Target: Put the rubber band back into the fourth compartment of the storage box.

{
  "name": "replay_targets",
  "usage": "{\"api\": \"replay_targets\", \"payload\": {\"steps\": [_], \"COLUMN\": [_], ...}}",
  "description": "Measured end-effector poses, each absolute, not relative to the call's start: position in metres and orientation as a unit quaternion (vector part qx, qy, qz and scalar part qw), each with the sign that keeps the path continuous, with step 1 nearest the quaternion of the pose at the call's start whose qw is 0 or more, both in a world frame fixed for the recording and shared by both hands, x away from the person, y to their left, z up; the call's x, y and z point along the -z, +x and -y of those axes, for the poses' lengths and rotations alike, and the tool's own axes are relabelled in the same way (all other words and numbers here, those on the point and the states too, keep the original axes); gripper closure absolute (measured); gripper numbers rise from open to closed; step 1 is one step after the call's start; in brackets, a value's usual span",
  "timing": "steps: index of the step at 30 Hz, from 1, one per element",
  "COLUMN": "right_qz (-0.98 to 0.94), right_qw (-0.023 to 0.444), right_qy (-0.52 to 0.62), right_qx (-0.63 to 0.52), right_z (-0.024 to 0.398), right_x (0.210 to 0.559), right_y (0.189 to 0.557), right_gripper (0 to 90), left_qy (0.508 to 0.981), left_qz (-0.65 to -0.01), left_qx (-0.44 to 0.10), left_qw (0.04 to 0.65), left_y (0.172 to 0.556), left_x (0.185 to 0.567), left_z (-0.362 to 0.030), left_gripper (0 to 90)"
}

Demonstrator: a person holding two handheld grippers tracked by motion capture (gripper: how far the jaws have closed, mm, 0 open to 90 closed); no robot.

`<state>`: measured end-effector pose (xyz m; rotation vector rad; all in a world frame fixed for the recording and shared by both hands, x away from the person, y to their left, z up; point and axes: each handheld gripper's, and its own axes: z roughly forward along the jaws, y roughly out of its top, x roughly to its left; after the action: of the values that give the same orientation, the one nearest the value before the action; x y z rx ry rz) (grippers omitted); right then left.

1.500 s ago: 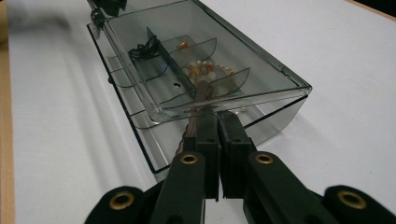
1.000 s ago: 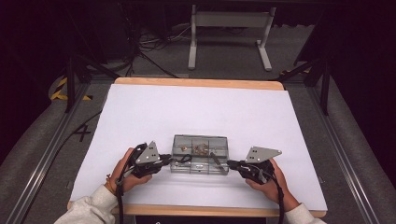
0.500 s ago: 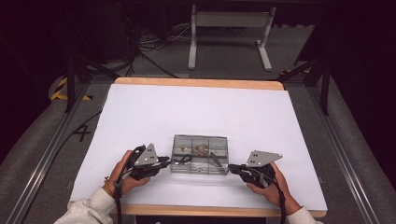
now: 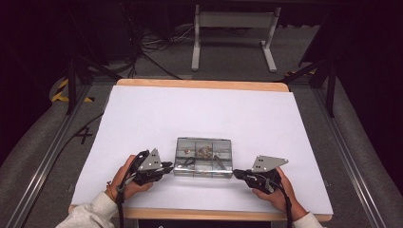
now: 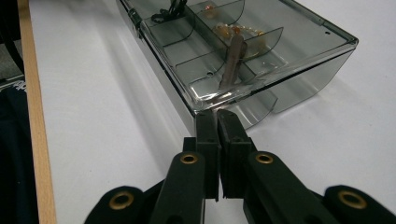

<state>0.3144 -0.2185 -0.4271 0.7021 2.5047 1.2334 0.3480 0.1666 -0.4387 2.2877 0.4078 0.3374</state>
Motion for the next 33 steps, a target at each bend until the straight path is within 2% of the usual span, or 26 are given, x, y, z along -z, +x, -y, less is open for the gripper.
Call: {"api": "replay_targets", "payload": {"steps": [30,33], "right_qz": [-0.875,-0.877], "right_qw": [0.13,0.121], "right_qy": [0.236,0.235], "right_qx": [-0.402,-0.401], "right_z": [0.217,0.217], "right_x": [0.431,0.433], "right_y": [0.312,0.312], "right_gripper": [86.4,82.6], "left_qy": [0.905,0.907], "left_qz": [-0.157,-0.153], "left_qx": [-0.119,-0.115], "left_qw": [0.376,0.375], "left_y": [0.338,0.337], "left_x": [0.448,0.448], "left_z": [-0.167,-0.168], "left_gripper": [75.9,73.8]}}
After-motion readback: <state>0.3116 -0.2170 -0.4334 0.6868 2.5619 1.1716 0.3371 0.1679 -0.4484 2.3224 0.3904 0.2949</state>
